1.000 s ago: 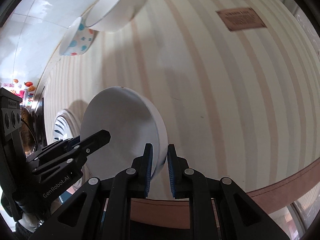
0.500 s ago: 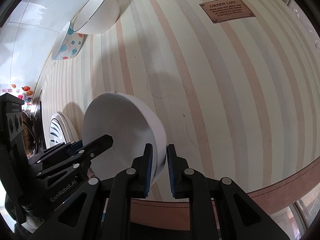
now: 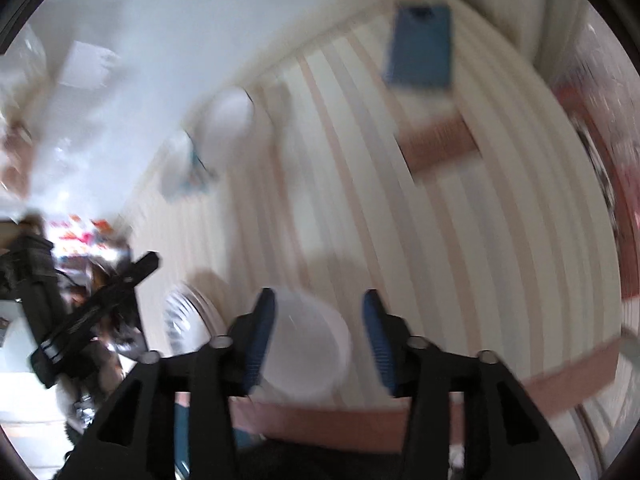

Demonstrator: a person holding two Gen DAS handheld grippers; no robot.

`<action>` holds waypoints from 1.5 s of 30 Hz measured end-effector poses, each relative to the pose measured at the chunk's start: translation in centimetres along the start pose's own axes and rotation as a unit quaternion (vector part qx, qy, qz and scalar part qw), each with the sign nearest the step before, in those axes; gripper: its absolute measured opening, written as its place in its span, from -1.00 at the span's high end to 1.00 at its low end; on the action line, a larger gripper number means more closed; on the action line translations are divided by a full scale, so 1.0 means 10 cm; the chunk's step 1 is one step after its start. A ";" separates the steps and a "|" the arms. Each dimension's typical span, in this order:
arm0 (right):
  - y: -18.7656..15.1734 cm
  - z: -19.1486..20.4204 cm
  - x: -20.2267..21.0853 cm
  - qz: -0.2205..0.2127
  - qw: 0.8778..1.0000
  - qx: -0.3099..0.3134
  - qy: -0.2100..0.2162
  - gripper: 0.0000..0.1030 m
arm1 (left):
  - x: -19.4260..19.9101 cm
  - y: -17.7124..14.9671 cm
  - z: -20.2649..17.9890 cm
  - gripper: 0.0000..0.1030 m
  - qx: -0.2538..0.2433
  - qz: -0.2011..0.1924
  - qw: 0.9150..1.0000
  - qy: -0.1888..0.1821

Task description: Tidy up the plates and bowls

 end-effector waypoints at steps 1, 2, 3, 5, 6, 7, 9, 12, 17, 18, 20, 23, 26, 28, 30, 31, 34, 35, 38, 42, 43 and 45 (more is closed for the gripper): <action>0.19 0.08 0.00 -0.011 1.000 0.010 0.000 -0.04 | -0.04 0.10 0.03 0.38 0.006 0.001 1.000 0.002; 0.35 0.15 -0.03 -0.021 1.000 0.021 -0.002 -0.04 | -0.14 0.27 0.06 0.38 0.018 0.007 1.000 0.002; 0.48 0.20 -0.07 -0.026 0.999 0.029 -0.004 -0.04 | -0.19 0.34 0.07 0.38 0.025 0.010 1.000 -0.001; 0.81 0.33 -0.24 -0.033 0.999 0.041 -0.002 -0.04 | -0.36 0.55 0.06 0.38 0.041 0.019 0.999 -0.003; 0.92 0.38 -0.32 -0.032 0.998 0.047 -0.001 -0.04 | -0.43 0.63 0.03 0.38 0.044 0.023 0.999 -0.004; 1.04 0.42 -0.41 -0.031 0.998 0.054 -0.002 -0.04 | -0.51 0.69 0.01 0.38 0.045 0.027 0.999 -0.003; 1.27 0.50 -0.66 -0.023 0.998 0.065 -0.013 -0.04 | -0.70 0.79 -0.01 0.38 0.042 0.041 0.998 0.002; 1.48 0.57 -1.02 -0.003 0.997 0.075 -0.019 -0.04 | -0.90 0.88 0.02 0.38 0.061 0.055 0.997 0.003; 1.67 0.54 -1.47 0.020 0.996 0.079 -0.034 -0.02 | -1.02 1.03 0.00 0.37 0.060 0.041 0.997 0.023; 1.70 0.53 -1.54 0.023 0.996 0.076 -0.033 0.00 | -1.02 1.03 0.00 0.39 0.053 0.045 0.997 0.028; 1.74 0.51 -1.63 0.028 0.997 0.068 -0.031 0.01 | -1.04 1.04 -0.04 0.39 0.042 0.056 0.997 0.032; 1.78 0.46 -1.74 0.032 0.998 0.057 -0.025 0.01 | -1.02 1.00 -0.03 0.38 0.039 0.061 0.996 0.047; 1.81 0.44 -1.79 0.035 0.997 0.057 -0.028 0.03 | -1.01 0.90 -0.01 0.39 0.054 0.080 0.994 0.053; 1.82 0.44 -1.81 0.035 0.997 0.059 -0.031 0.06 | -1.01 0.85 -0.02 0.39 0.065 0.088 0.993 0.035; 1.84 0.43 -1.82 0.036 0.997 0.061 -0.033 0.08 | -1.08 0.83 0.00 0.39 0.073 0.096 0.992 0.033; 1.84 0.42 -1.82 0.037 0.997 0.061 -0.035 0.11 | -1.13 0.84 0.00 0.39 0.078 0.101 0.991 0.032; 1.89 0.42 -1.83 0.039 0.997 0.065 -0.035 0.25 | -1.24 0.89 0.01 0.39 0.093 0.108 0.989 0.035; 1.90 0.45 -1.84 0.040 0.996 0.069 -0.031 0.37 | -1.27 0.91 0.03 0.39 0.097 0.104 0.989 0.033; 1.91 0.49 -1.86 0.043 0.995 0.084 -0.034 0.63 | -1.29 0.96 0.09 0.44 0.110 0.092 0.989 0.027; 1.89 0.58 -1.88 0.043 0.991 0.115 -0.054 0.79 | -1.27 0.98 0.15 0.53 0.117 0.075 0.990 0.021; 1.88 0.59 -1.89 0.042 0.991 0.117 -0.055 0.80 | -1.27 0.98 0.14 0.53 0.114 0.072 0.991 0.023; 1.85 0.59 -1.86 0.042 0.992 0.112 -0.050 0.80 | -1.26 1.00 0.12 0.53 0.103 0.063 0.992 0.030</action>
Point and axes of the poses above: each gripper's, at about its wrist camera, not at the fingertips, and x roughly against the way its jaws point, z to its left, y to its top, the point moved 6 cm from there along -x, roughly the way its jaws point, and after that the axes turned 9 degrees about y, right-handed, at the moved point
